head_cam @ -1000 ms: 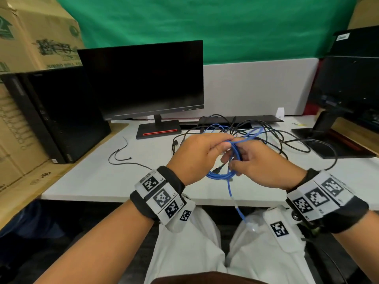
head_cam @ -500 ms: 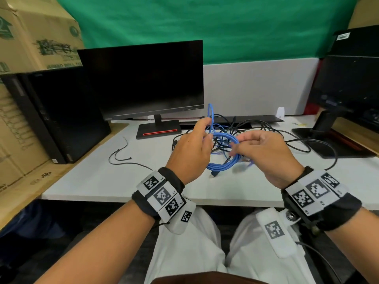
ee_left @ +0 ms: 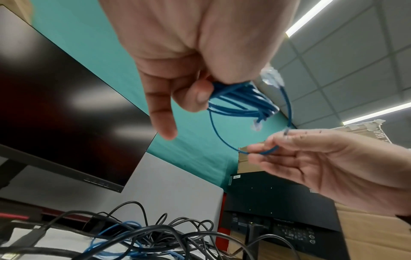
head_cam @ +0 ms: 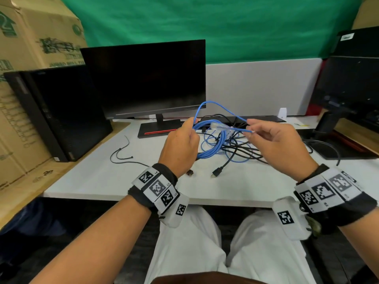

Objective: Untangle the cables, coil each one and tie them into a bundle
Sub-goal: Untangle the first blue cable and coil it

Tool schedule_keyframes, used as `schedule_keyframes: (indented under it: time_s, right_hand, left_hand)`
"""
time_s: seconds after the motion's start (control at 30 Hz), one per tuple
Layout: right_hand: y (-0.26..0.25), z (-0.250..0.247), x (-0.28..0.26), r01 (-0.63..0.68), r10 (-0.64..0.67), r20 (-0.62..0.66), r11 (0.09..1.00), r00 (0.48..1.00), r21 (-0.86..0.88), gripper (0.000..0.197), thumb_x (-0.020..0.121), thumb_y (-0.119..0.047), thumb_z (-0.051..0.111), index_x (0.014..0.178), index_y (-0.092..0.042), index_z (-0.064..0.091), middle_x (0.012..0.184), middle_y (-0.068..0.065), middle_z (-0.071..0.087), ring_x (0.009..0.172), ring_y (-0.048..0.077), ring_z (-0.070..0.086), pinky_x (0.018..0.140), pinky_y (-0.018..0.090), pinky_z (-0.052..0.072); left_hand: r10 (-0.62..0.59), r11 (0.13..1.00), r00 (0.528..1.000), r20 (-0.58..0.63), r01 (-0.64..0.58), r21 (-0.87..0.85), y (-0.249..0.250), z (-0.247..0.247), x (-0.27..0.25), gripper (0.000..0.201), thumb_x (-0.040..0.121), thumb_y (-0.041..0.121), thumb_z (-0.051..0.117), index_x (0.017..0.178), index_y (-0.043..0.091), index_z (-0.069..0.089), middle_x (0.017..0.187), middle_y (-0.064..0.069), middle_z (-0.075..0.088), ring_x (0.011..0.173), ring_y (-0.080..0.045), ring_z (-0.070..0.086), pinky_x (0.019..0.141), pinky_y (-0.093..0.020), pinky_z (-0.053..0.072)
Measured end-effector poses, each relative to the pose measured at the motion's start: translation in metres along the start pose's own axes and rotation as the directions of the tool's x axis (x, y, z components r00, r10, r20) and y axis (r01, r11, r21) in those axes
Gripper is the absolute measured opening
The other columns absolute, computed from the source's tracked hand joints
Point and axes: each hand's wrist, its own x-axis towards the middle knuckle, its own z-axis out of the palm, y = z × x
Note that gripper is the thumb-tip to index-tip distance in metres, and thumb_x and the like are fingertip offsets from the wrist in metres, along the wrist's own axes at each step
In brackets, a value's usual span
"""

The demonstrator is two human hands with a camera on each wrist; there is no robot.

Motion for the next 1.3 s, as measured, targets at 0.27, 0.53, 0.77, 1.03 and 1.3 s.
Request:
schedule_keyframes:
  time_s: [0.27, 0.53, 0.77, 1.03, 1.3]
  right_hand:
    - [0.011, 0.006, -0.001, -0.273, 0.261, 0.182, 0.961, 0.948, 0.046, 0.035, 0.090, -0.006, 0.065, 0.123, -0.016, 0.065, 0.134, -0.003, 0.060, 0.120, 0.004, 0.057, 0.100, 0.024, 0.043]
    - [-0.034, 0.005, -0.011, 0.148, -0.118, -0.207, 0.980, 0.971, 0.136, 0.011, 0.089, -0.014, 0.070, 0.082, -0.019, 0.063, 0.072, 0.005, 0.059, 0.059, 0.017, 0.052, 0.056, 0.025, 0.046]
    - [-0.051, 0.017, -0.025, -0.104, 0.083, 0.279, 0.993, 0.957, 0.061, 0.020, 0.096, -0.013, 0.058, 0.114, -0.015, 0.067, 0.108, -0.008, 0.071, 0.052, 0.017, 0.069, 0.042, 0.030, 0.050]
    - [-0.040, 0.026, -0.030, 0.102, 0.033, 0.267, 0.875, 0.963, -0.474, 0.030, 0.097, -0.027, 0.055, 0.123, -0.018, 0.044, 0.119, 0.007, 0.057, 0.089, 0.022, 0.062, 0.079, 0.045, 0.052]
    - [-0.034, 0.032, -0.029, 0.210, -0.245, 0.004, 0.821, 0.969, -0.531, 0.036, 0.085, 0.004, 0.056, 0.119, -0.005, 0.060, 0.096, 0.004, 0.038, 0.072, 0.018, 0.042, 0.055, 0.036, 0.047]
  left_hand:
    - [0.038, 0.984, 0.999, 0.023, -0.033, -0.172, 0.005, 0.006, -0.004, 0.036, 0.102, 0.007, 0.035, 0.126, 0.016, 0.059, 0.067, -0.014, 0.045, 0.054, -0.021, 0.039, 0.048, -0.055, 0.049]
    - [0.180, 0.982, 0.983, -0.039, -0.182, -0.052, 0.012, 0.003, -0.006, 0.040, 0.100, 0.003, 0.038, 0.134, 0.010, 0.057, 0.056, 0.010, 0.034, 0.048, -0.009, 0.034, 0.047, -0.035, 0.036]
    - [0.297, 0.942, 0.954, -0.029, -0.287, 0.174, 0.029, 0.004, -0.015, 0.035, 0.098, 0.003, 0.045, 0.132, 0.001, 0.055, 0.076, 0.000, 0.044, 0.066, -0.029, 0.046, 0.061, -0.042, 0.041]
    - [0.137, 0.978, 0.984, 0.114, -0.153, 0.145, 0.039, 0.010, -0.014, 0.014, 0.099, 0.005, 0.041, 0.100, 0.004, 0.055, 0.060, 0.001, 0.040, 0.053, -0.018, 0.036, 0.049, -0.031, 0.032]
    - [-0.043, 0.964, 0.975, 0.217, 0.098, -0.247, 0.047, 0.005, -0.010, 0.016, 0.097, 0.006, 0.047, 0.094, 0.009, 0.063, 0.068, 0.004, 0.064, 0.059, -0.007, 0.063, 0.065, -0.042, 0.061]
